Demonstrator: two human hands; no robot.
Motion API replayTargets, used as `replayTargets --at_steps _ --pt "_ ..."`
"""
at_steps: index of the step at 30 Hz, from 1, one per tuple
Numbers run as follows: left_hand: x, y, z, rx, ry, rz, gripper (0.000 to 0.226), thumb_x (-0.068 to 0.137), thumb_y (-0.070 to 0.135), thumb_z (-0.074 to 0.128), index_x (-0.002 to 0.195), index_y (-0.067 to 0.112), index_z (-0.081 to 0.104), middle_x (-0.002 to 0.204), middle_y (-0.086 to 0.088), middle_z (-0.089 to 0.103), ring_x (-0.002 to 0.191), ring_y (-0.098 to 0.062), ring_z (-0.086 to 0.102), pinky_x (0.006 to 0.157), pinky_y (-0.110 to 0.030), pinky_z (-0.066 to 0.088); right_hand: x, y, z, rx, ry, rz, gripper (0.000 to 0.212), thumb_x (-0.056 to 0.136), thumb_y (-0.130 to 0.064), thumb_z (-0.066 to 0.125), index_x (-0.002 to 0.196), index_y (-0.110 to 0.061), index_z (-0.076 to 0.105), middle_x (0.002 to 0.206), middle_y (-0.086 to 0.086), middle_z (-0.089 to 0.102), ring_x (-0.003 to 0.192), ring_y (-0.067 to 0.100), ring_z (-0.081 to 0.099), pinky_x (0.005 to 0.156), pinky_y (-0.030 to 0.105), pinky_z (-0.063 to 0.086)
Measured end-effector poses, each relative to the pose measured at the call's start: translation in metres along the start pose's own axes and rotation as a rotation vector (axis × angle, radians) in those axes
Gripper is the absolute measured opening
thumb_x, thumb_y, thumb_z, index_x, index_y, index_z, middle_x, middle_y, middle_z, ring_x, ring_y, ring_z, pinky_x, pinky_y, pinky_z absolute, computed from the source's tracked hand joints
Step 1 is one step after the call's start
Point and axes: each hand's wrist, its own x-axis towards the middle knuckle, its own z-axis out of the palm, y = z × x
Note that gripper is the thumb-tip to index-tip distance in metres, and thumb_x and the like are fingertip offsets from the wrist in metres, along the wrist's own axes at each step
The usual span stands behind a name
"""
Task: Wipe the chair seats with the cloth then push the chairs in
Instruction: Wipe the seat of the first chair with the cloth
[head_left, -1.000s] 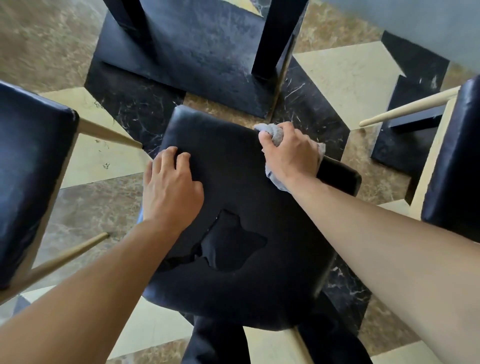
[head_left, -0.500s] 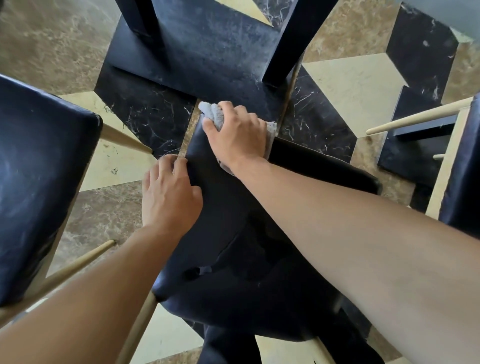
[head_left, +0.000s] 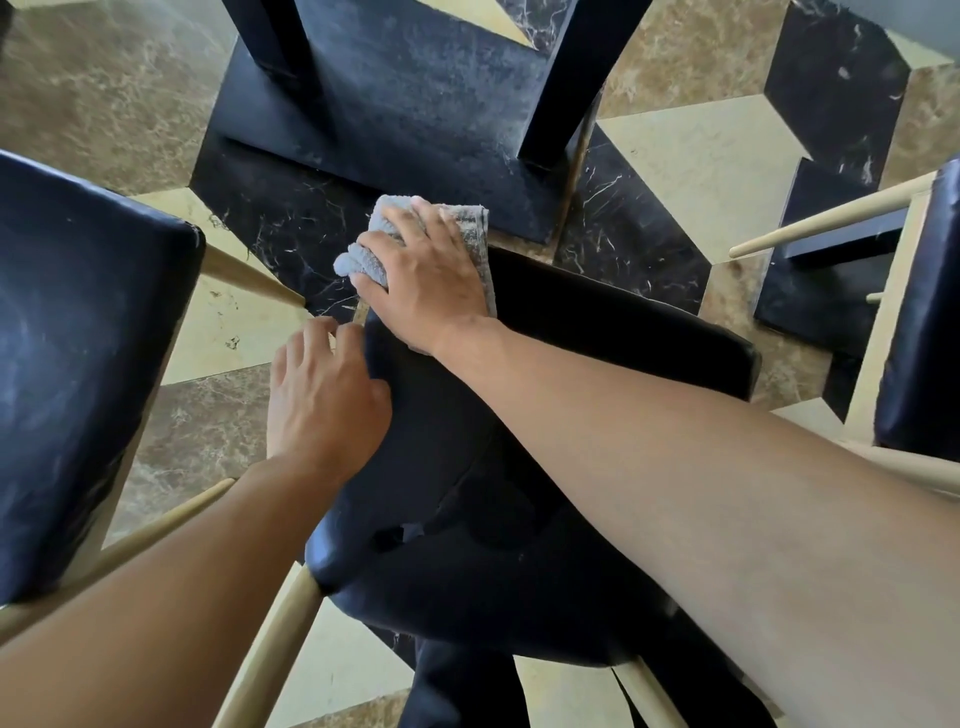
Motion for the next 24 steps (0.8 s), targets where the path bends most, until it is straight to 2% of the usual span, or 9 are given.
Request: replayTargets --at_steps 4,8,15,24 --pt "-0.005 0.011 0.000 0.003 0.004 0.018 0.041 0.079 0.014 0.056 0.119 0.003 0.051 0.128 -0.019 0.046 0.117 -0.038 0.041 0.104 -0.048 0.033 -0.008 0.001 -0.001 0.005 -0.029 -0.020 0.046 0.098 -0.044 0.051 0.141 -0.028 0.051 0.160 0.003 0.033 0.152 0.031 0.013 0.125 0.045 0.003" --pt "-0.011 0.020 0.001 0.005 0.002 0.017 0.046 0.078 0.014 0.056 0.123 0.004 0.050 0.129 -0.018 0.045 0.119 -0.038 0.040 0.105 -0.049 0.032 -0.018 0.005 -0.001 0.007 -0.037 -0.043 0.047 0.100 -0.038 0.050 0.146 -0.028 0.047 0.163 0.003 0.027 0.154 0.030 0.008 0.125 0.044 0.001" --pt "-0.021 0.035 0.005 0.024 -0.013 0.008 0.050 0.080 0.015 0.057 0.128 0.007 0.048 0.130 -0.018 0.044 0.122 -0.038 0.039 0.106 -0.050 0.033 -0.038 0.013 0.000 0.041 -0.003 -0.018 0.054 0.100 -0.032 0.050 0.152 -0.029 0.037 0.166 0.003 0.019 0.154 0.030 0.005 0.125 0.045 0.001" --pt "-0.033 0.057 0.010 0.059 -0.016 0.039 0.055 0.081 0.017 0.057 0.135 0.009 0.045 0.135 -0.017 0.042 0.126 -0.038 0.037 0.108 -0.051 0.032 -0.072 0.042 -0.002 0.071 0.071 0.043 0.059 0.101 -0.023 0.049 0.156 -0.019 0.029 0.167 0.007 0.017 0.154 0.031 0.003 0.125 0.046 -0.001"
